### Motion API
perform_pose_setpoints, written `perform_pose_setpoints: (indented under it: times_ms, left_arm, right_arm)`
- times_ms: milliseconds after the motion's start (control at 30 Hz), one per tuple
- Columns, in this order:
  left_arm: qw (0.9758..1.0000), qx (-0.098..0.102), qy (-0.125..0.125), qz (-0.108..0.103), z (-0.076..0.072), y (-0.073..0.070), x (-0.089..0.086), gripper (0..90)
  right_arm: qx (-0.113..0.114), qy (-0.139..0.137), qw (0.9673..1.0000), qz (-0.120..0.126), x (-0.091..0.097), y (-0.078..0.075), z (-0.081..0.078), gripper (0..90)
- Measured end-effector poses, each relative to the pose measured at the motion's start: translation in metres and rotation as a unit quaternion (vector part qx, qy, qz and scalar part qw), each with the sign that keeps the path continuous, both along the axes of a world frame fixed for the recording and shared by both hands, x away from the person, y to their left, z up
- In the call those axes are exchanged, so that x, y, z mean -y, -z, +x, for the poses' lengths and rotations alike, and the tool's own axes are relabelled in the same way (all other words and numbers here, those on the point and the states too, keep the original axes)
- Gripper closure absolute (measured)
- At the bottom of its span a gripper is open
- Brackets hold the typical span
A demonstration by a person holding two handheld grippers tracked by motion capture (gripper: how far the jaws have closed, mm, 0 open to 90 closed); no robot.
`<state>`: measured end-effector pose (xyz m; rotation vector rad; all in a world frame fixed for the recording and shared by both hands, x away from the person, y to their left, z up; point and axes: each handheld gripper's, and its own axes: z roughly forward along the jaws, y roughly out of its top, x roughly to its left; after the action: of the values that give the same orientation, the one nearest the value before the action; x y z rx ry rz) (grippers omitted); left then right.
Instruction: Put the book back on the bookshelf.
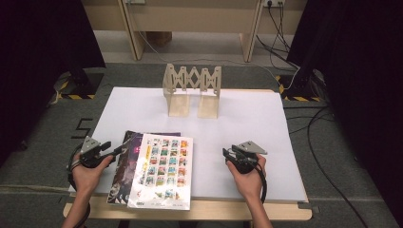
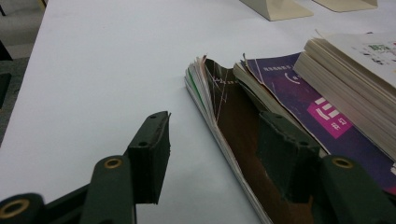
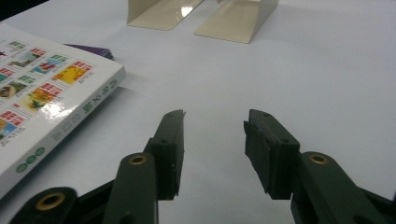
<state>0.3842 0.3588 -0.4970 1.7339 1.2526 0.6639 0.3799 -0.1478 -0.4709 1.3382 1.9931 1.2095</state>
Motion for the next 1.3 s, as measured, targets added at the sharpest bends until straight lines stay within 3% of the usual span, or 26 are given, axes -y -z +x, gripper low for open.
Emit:
perform_pose_setpoints:
  times_ms: [133,167,233,400,533,700,767,900,933,967,1100,1200,1233,1300]
  left_arm:
    - [1.0,-0.003,-0.003,-0.001,-0.001,-0.005,0.001,43.2]
    - [1.0,-0.005,-0.002,-0.003,-0.001,-0.006,0.002,42.9]
    - [0.9999,-0.007,-0.001,-0.007,-0.003,-0.011,0.003,42.2]
    - [0.9995,-0.016,-0.001,-0.026,-0.003,-0.019,0.006,39.0]
    - [0.9995,-0.016,0.009,-0.025,-0.002,-0.027,0.014,38.0]
    - [0.9982,-0.019,0.035,-0.045,-0.003,-0.036,0.026,37.6]
    - [0.9971,-0.03,0.053,-0.046,-0.002,-0.037,0.033,38.1]
    - [0.9932,-0.058,0.086,-0.054,0.004,-0.035,0.049,39.5]
    - [0.9932,-0.058,0.086,-0.054,0.004,-0.035,0.049,39.6]
    - [0.9915,-0.071,0.097,-0.051,0.006,-0.034,0.055,39.9]
    - [0.988,-0.092,0.111,-0.055,0.011,-0.031,0.064,40.0]
    - [0.9869,-0.1,0.116,-0.051,0.013,-0.028,0.067,40.4]
    - [0.9859,-0.108,0.117,-0.051,0.014,-0.026,0.07,40.3]
    - [0.985,-0.112,0.118,-0.058,0.015,-0.025,0.072,40.2]
  right_arm:
    - [-0.011,-0.011,0.9998,0.014,-0.004,-0.006,0.002,51.5]
    - [-0.03,-0.014,0.9986,0.042,-0.009,-0.009,0.003,49.0]
    - [-0.037,-0.021,0.998,0.046,-0.014,-0.011,0.004,48.7]
    - [-0.054,-0.047,0.9969,0.034,-0.034,-0.011,0.005,48.8]
    - [-0.065,-0.069,0.9953,0.022,-0.051,-0.014,0.006,49.4]
    - [-0.093,-0.093,0.9906,0.037,-0.07,-0.018,0.007,51.4]
    - [-0.106,-0.108,0.9877,0.038,-0.078,-0.019,0.008,52.0]
    - [-0.12,-0.119,0.985,0.034,-0.09,-0.021,0.01,52.2]
    - [-0.125,-0.119,0.9844,0.036,-0.092,-0.021,0.011,52.1]
    - [-0.132,-0.12,0.9833,0.035,-0.093,-0.02,0.012,52.1]
    - [-0.159,-0.123,0.9786,0.045,-0.098,-0.013,0.016,51.4]
    - [-0.171,-0.123,0.976,0.053,-0.1,-0.01,0.018,50.6]
    - [-0.188,-0.125,0.9727,0.055,-0.101,-0.005,0.019,49.7]
    - [-0.199,-0.126,0.9699,0.061,-0.103,-0.001,0.02,48.7]
